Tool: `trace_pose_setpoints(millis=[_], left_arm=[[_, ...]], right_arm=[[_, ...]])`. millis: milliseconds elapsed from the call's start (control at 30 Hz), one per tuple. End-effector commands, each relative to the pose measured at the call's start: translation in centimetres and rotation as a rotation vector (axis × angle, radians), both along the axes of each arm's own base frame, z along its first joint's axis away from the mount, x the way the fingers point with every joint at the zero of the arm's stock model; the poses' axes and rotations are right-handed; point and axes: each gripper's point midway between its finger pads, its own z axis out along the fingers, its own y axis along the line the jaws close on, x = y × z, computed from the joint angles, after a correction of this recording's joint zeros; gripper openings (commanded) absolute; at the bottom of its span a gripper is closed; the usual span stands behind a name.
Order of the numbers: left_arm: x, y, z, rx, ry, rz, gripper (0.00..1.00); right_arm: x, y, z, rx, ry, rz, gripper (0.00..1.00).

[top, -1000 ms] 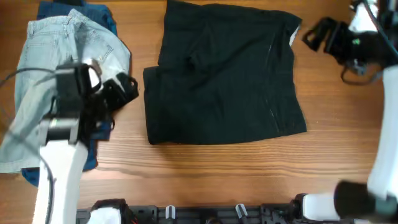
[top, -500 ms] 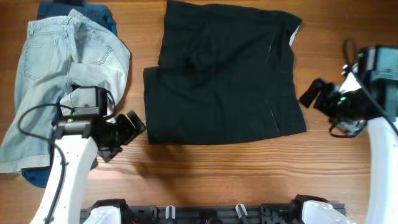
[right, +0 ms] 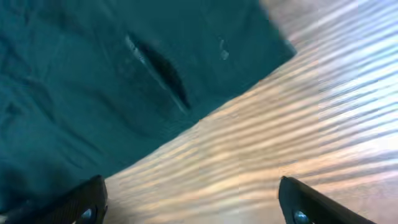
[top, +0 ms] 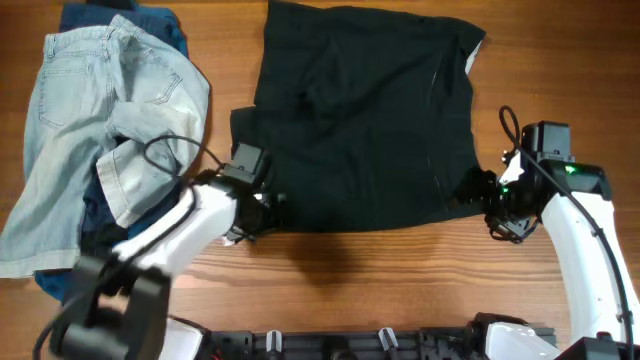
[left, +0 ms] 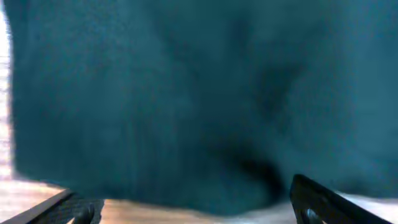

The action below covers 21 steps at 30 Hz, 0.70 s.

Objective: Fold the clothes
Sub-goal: 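Grasp the bottom hem corners of the shorts with both grippers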

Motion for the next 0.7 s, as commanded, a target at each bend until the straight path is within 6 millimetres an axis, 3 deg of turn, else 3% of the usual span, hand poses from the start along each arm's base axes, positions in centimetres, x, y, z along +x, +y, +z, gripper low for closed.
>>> trace_pose_setpoints(millis=[0, 233, 333, 500, 567, 600, 667], left_arm=[[-0.2, 1.9, -2.2, 0.115, 0.024, 0.034, 0.95], [0.5, 3.0, -2.4, 0.179, 0.0, 0.21, 0.95], [0.2, 3.3, -2.4, 0.192, 0.014, 0.287, 0.87], [0.7, 4.3, -2.3, 0.241, -0.02, 0.356, 0.51], [1.0, 4.1, -2.3, 0.233, -0.033, 0.358, 0.15], [1.1, 4.1, -2.3, 0.232, -0.034, 0.358, 0.04], [1.1, 4.1, -2.3, 0.231, -0.035, 0.358, 0.04]], right_arm=[[1.3, -1.5, 0.2, -0.097, -0.063, 0.025, 0.87], [3.9, -2.2, -1.1, -0.124, -0.099, 0.036, 0.85], [3.9, -2.4, -2.2, -0.131, -0.065, 0.037, 0.85], [4.1, -2.9, -3.1, -0.155, -0.04, 0.037, 0.86], [4.0, -3.1, -3.1, -0.164, -0.036, 0.04, 0.86], [4.0, -3.1, -3.1, -0.164, -0.035, 0.041, 0.86], [3.9, -3.0, -3.2, -0.162, -0.029, 0.041, 0.86]])
